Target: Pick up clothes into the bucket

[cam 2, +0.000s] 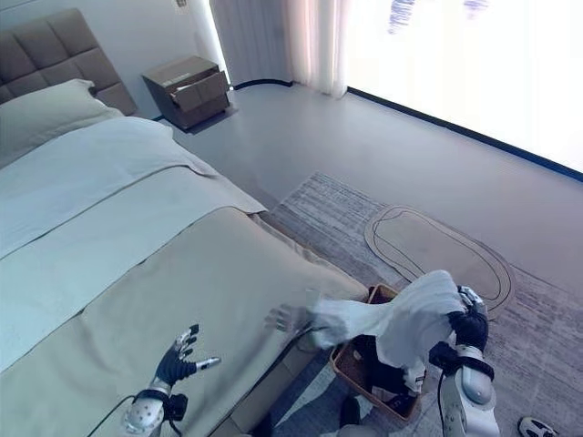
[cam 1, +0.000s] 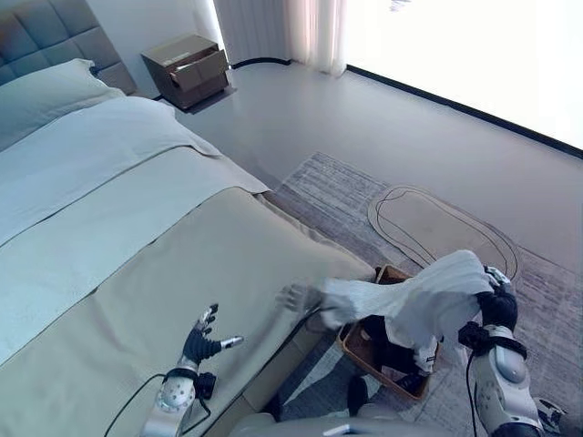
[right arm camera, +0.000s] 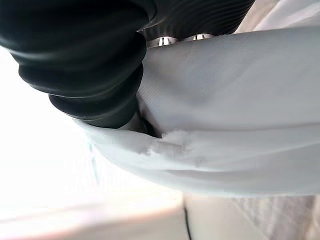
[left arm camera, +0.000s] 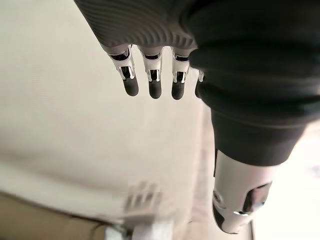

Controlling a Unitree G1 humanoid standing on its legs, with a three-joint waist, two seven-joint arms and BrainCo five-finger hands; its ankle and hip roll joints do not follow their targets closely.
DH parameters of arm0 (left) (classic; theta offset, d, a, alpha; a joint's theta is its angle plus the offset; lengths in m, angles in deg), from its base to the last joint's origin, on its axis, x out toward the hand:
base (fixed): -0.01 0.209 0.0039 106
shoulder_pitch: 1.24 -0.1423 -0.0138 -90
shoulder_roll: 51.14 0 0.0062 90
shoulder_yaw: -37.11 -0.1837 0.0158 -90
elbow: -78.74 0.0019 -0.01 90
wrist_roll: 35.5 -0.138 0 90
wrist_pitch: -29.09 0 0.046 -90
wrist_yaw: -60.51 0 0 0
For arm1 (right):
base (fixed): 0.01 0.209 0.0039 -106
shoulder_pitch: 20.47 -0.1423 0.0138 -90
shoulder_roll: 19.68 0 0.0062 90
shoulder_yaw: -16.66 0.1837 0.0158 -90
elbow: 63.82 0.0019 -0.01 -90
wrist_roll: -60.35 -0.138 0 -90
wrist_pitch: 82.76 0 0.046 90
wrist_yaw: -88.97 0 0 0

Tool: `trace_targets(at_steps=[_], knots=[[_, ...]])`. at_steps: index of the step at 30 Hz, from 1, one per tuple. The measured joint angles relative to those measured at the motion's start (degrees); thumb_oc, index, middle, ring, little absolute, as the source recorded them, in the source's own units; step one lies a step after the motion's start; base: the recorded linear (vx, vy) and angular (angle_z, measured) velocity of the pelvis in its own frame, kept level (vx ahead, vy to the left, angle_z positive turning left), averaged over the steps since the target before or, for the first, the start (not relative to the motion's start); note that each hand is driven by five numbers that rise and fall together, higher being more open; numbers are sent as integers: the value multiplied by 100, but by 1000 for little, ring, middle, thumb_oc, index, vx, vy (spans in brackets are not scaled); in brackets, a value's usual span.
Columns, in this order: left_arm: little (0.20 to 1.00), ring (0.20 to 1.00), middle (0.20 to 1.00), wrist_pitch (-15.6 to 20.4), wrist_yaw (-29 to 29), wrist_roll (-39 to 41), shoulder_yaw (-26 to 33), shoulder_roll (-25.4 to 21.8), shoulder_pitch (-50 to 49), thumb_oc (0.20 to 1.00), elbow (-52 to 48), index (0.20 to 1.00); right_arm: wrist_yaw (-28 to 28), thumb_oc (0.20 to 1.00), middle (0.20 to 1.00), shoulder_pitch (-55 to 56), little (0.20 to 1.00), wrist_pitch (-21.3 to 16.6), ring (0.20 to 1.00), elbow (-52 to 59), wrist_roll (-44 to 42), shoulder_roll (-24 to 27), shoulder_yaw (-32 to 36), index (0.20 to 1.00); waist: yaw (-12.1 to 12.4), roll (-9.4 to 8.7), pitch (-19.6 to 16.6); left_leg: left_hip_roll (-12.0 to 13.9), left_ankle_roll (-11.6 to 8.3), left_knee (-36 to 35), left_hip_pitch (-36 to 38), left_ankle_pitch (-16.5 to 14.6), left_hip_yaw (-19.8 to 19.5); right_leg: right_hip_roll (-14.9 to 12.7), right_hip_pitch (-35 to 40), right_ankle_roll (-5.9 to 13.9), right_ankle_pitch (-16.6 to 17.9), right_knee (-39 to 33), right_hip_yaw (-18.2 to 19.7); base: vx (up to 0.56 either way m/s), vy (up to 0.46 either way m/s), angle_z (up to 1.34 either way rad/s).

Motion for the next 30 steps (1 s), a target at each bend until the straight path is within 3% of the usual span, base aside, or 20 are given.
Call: trace_targets(at_steps=[10, 18, 30], knots=[[1000, 1000, 1000, 11, 219, 91, 294, 81, -142, 1000, 105, 1000, -328, 200, 200, -26, 200, -157, 200, 145, -101, 23, 494, 200, 22, -23, 12, -9, 30, -6, -18, -44, 90, -9, -65, 21, 12, 0, 81, 15, 7, -4], [1000, 1000, 1000, 66, 372, 305, 506, 193, -145, 1000, 131, 1000, -354, 200, 200, 143, 200, -509, 200, 1288, -106, 18, 1188, 200, -39, -38, 24, -33, 0, -1, -35, -31, 106, -32, -93, 23, 11, 0, 95, 7, 0, 0], [1000, 1000, 1000, 68, 488, 381, 552, 295, -118, 1000, 194, 1000, -301, 200, 200, 216, 200, -600, 200, 1421, -338, 8, 1214, 200, -224, -98, 56, -30, 32, 8, -9, -64, 208, -30, -120, 25, 11, 1, 172, 5, 1, -4]])
